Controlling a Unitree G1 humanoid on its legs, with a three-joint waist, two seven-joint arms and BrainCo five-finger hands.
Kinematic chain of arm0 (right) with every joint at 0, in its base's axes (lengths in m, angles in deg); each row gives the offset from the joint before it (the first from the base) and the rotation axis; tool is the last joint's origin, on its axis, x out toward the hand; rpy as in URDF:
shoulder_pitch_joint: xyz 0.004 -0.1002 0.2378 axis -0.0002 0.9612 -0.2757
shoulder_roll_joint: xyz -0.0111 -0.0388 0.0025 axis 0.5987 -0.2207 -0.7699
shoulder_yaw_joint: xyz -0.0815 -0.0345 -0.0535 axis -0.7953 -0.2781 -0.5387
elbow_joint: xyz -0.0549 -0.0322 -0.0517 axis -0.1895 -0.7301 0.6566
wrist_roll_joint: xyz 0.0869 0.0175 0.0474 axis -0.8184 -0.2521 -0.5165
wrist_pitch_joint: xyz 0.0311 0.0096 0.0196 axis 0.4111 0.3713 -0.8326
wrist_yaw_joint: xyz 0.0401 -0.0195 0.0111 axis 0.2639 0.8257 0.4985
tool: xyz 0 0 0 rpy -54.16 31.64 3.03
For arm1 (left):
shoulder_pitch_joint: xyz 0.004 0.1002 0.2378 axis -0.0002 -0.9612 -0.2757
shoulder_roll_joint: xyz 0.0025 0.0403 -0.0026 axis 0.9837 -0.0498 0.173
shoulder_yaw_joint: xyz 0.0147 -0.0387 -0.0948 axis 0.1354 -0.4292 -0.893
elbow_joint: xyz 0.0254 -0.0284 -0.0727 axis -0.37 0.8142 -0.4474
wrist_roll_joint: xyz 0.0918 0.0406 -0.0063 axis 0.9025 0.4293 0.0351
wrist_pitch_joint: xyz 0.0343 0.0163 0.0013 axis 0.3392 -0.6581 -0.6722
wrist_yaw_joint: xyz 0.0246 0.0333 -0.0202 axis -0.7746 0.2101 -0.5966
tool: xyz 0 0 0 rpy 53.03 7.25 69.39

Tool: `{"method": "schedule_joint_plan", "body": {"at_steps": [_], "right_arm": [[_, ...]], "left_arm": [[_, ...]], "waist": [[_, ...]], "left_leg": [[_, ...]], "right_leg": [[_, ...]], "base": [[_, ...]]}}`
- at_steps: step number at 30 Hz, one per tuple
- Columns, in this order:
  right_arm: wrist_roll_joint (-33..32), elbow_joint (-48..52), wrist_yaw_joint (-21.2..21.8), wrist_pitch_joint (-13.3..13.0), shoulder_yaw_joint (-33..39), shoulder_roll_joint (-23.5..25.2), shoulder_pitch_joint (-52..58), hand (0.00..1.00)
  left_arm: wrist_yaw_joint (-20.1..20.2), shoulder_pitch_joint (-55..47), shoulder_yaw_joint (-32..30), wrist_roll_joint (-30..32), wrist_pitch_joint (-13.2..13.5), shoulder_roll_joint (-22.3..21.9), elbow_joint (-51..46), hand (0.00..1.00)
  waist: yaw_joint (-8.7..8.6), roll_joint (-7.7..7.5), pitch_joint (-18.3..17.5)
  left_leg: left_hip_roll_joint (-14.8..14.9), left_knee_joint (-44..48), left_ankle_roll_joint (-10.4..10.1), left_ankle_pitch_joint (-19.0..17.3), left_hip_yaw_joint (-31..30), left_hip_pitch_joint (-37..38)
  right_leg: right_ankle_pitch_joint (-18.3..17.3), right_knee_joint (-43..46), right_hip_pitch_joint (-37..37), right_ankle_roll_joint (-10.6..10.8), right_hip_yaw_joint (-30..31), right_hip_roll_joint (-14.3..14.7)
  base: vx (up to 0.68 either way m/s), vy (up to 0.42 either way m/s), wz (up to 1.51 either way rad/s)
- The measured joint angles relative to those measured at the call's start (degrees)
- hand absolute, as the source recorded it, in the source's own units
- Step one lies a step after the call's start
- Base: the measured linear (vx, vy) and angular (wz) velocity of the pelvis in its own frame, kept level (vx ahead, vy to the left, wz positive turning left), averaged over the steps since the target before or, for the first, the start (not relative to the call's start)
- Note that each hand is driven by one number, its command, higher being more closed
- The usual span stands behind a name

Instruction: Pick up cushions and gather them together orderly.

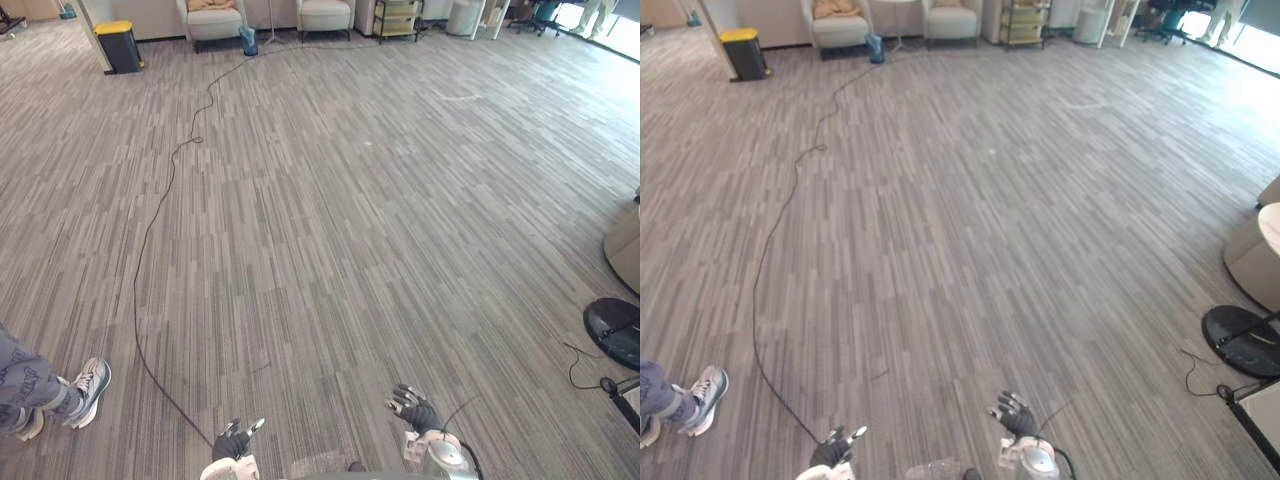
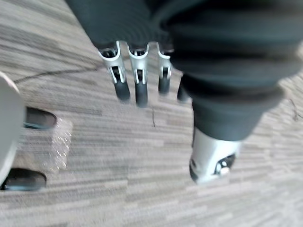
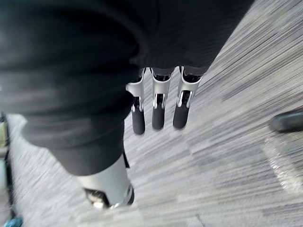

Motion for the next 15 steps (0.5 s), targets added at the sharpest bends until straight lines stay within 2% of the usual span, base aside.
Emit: {"method": "schedule_joint_plan", "body": {"at_steps": [4,15], "right_arm": [[0.07,-4.87,-0.12,1.05,4.24,0.12,-0.64,0.0],[2.34,-7.65,-0.12,3.32,12.73,0.75,-1.03,0.0]], "left_arm": [[0.23,0.04,-3.96,2.2,-1.1,-0.69,0.92,0.0],[2.4,1.13,-6.72,2.99,-2.49,-1.15,2.95,0.0]], "waist": [[0.13,-0.01,-0.01],[0.22,-0.29,-0.23]], "left_leg": [[0.15,-0.11,0.0,0.0,0.6,0.26],[0.27,-1.87,-0.1,-0.05,0.99,1.71]], "right_leg": [[-0.05,0.01,0.1,-0.01,-0.19,-0.01],[-0.6,-0.52,1.02,-0.23,-1.65,0.01]], "base": [[-0.02,-0.009,-0.04],[0.02,-0.005,0.01]]}}
